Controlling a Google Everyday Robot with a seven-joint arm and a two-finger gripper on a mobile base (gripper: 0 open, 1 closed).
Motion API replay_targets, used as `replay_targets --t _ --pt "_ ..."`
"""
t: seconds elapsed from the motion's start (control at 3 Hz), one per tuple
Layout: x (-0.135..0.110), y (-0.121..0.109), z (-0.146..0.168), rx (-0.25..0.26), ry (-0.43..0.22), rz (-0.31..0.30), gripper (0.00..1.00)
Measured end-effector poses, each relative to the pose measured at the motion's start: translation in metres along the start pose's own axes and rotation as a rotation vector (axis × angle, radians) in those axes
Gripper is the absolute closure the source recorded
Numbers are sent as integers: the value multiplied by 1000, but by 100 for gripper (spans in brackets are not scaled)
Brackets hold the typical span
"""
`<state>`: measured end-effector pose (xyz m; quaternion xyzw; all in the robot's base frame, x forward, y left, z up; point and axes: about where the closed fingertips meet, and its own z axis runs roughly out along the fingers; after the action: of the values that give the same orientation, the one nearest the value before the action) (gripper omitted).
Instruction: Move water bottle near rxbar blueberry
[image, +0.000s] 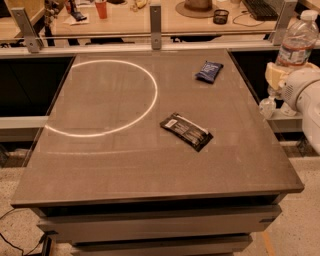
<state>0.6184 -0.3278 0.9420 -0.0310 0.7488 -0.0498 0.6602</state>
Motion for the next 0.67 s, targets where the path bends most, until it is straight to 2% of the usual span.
replay_targets --t 0.33,0.67 --pt "3 43 16 -155 -17 -47 100" --pt "1 48 18 -184 -28 -52 100"
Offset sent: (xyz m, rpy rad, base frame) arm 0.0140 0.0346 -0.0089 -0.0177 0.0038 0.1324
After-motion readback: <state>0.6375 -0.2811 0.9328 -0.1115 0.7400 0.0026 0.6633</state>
